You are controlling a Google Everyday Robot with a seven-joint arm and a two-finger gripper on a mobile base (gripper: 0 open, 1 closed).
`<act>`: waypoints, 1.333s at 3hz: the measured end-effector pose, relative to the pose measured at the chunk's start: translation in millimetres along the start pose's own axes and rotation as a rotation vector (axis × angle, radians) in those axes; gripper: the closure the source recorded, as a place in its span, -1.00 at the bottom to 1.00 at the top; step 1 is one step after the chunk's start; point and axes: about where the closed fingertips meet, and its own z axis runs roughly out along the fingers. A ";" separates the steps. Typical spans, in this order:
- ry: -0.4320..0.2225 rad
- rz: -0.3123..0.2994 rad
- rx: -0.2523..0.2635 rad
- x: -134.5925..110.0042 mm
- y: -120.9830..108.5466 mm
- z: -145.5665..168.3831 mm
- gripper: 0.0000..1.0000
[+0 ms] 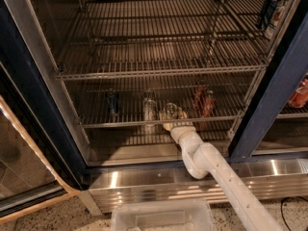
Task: Pick 7up can from bottom shelf of fridge
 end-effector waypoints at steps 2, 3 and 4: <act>0.018 -0.023 -0.090 -3.4 46.3 -38.9 1.00; 0.032 -0.052 -0.095 -6.1 56.0 -45.7 1.00; 0.051 -0.094 -0.092 -8.8 68.6 -72.6 1.00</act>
Offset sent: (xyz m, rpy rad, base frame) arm -0.0865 0.0376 0.0029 -0.0548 0.0193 0.1256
